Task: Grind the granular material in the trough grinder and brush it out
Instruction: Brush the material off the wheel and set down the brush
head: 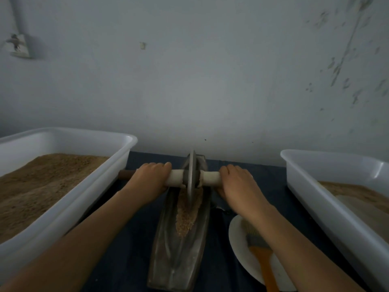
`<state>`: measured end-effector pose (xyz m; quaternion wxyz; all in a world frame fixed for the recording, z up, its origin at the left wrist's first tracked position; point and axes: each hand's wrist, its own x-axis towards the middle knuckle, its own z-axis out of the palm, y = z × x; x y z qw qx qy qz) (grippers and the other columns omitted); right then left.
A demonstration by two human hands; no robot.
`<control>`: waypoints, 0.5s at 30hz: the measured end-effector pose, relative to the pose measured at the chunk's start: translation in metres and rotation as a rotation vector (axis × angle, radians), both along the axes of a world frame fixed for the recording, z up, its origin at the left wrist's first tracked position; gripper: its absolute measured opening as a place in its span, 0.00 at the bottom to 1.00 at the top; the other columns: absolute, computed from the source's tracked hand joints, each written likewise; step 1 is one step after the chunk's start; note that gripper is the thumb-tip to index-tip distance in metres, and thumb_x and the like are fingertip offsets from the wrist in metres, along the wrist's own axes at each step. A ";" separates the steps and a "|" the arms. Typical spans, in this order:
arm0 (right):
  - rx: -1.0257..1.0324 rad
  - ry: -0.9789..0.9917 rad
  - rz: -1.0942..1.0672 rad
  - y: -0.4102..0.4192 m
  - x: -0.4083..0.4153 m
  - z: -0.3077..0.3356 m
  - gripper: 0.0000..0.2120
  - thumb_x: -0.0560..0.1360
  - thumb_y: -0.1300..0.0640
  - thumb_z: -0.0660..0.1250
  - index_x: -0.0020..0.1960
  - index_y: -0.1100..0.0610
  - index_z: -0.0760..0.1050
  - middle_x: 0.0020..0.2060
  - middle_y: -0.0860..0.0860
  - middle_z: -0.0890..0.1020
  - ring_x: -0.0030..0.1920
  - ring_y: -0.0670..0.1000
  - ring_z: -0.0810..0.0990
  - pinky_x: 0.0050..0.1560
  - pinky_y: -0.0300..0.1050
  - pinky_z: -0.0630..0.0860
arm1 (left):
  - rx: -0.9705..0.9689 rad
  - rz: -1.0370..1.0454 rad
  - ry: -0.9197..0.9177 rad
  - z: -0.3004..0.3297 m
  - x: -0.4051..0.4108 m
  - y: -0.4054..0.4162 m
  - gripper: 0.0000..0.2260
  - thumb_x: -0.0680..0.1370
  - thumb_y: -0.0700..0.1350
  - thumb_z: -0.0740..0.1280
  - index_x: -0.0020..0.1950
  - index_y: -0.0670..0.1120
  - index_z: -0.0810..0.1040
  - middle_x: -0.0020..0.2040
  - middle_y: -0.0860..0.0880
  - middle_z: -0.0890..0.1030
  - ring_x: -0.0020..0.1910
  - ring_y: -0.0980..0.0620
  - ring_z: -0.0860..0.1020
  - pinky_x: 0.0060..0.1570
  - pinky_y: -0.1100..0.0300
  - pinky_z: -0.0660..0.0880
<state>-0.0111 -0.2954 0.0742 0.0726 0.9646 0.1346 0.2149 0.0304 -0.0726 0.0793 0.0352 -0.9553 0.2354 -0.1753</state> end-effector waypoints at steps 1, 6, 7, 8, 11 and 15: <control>0.009 0.010 -0.004 0.002 -0.006 -0.001 0.11 0.78 0.56 0.57 0.60 0.55 0.67 0.56 0.53 0.73 0.56 0.52 0.71 0.49 0.43 0.59 | 0.010 -0.019 0.001 -0.001 -0.006 0.003 0.14 0.76 0.49 0.65 0.58 0.48 0.67 0.58 0.50 0.76 0.57 0.52 0.75 0.56 0.60 0.68; 0.066 0.122 0.034 0.005 -0.044 -0.003 0.16 0.78 0.50 0.59 0.64 0.53 0.64 0.58 0.49 0.73 0.56 0.50 0.71 0.53 0.43 0.62 | 0.054 -0.090 0.001 0.001 -0.039 0.014 0.14 0.76 0.52 0.65 0.57 0.52 0.65 0.58 0.53 0.75 0.56 0.55 0.74 0.55 0.64 0.66; 0.081 0.128 0.061 0.004 -0.051 -0.002 0.17 0.78 0.49 0.59 0.65 0.52 0.63 0.57 0.49 0.73 0.56 0.49 0.71 0.51 0.43 0.62 | 0.059 -0.102 -0.001 0.003 -0.044 0.016 0.13 0.76 0.52 0.65 0.56 0.53 0.64 0.57 0.54 0.75 0.56 0.56 0.74 0.53 0.65 0.65; 0.094 0.128 0.091 0.004 -0.058 -0.002 0.18 0.78 0.48 0.58 0.66 0.50 0.61 0.56 0.48 0.73 0.54 0.49 0.71 0.49 0.43 0.61 | 0.062 -0.116 -0.001 0.004 -0.048 0.018 0.12 0.76 0.53 0.65 0.53 0.54 0.63 0.57 0.55 0.75 0.55 0.56 0.74 0.52 0.65 0.64; 0.128 0.105 0.145 0.004 -0.071 -0.004 0.20 0.79 0.44 0.55 0.69 0.45 0.56 0.54 0.47 0.71 0.53 0.49 0.70 0.51 0.44 0.63 | 0.051 -0.142 0.020 0.006 -0.053 0.021 0.13 0.76 0.54 0.65 0.52 0.56 0.61 0.56 0.56 0.75 0.54 0.58 0.74 0.51 0.67 0.63; 0.106 0.046 0.131 0.006 -0.061 -0.005 0.19 0.80 0.47 0.54 0.70 0.47 0.57 0.57 0.48 0.70 0.56 0.50 0.69 0.56 0.46 0.65 | 0.042 -0.087 0.061 0.003 -0.041 0.016 0.15 0.76 0.52 0.65 0.59 0.52 0.65 0.59 0.54 0.75 0.58 0.55 0.74 0.56 0.63 0.67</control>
